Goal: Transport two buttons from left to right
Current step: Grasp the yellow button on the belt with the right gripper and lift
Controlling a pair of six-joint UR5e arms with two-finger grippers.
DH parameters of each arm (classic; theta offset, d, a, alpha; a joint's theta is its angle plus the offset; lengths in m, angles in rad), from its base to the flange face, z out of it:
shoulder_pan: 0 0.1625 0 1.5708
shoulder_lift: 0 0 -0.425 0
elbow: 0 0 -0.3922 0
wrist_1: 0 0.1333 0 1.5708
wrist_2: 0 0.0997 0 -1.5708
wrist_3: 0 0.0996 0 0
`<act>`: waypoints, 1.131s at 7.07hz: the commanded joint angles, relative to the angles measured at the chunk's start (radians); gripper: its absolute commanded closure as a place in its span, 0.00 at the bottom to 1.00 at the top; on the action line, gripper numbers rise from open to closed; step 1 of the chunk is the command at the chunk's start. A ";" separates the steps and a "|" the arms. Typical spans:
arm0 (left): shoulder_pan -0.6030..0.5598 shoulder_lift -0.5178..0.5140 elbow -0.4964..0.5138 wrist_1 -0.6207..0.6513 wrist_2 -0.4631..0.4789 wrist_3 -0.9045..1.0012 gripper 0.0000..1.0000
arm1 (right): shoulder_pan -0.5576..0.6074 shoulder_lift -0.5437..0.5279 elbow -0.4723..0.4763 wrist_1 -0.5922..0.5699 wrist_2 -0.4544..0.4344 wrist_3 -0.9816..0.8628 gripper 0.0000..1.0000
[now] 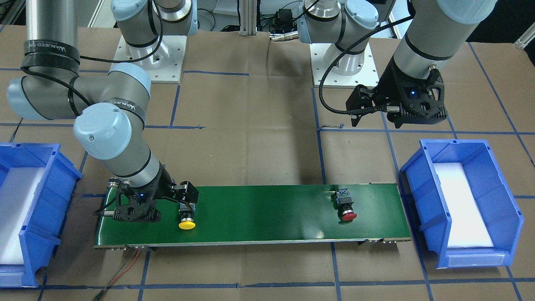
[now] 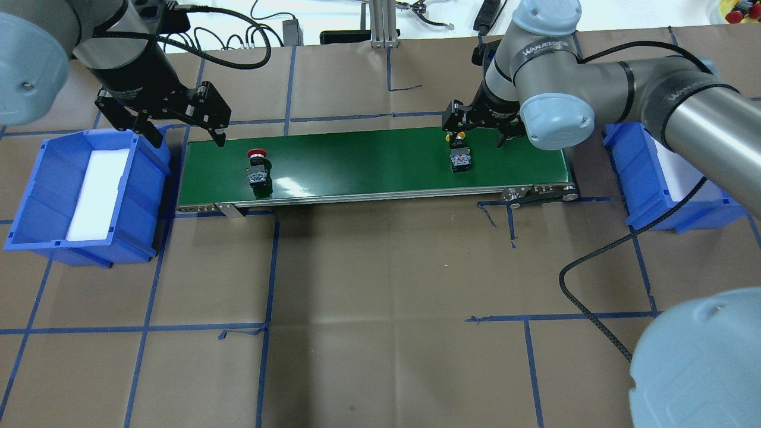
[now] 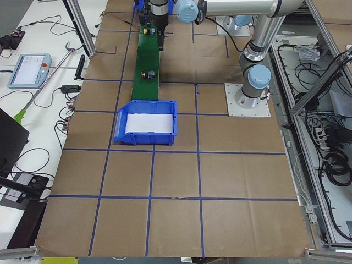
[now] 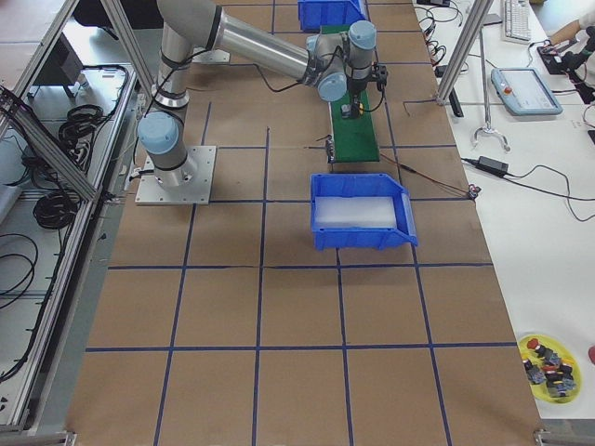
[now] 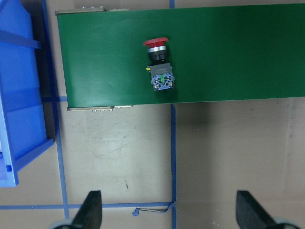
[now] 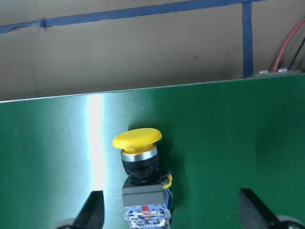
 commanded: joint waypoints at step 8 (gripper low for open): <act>0.012 -0.001 0.006 0.002 0.001 -0.019 0.01 | 0.001 0.046 -0.016 -0.002 -0.039 -0.008 0.96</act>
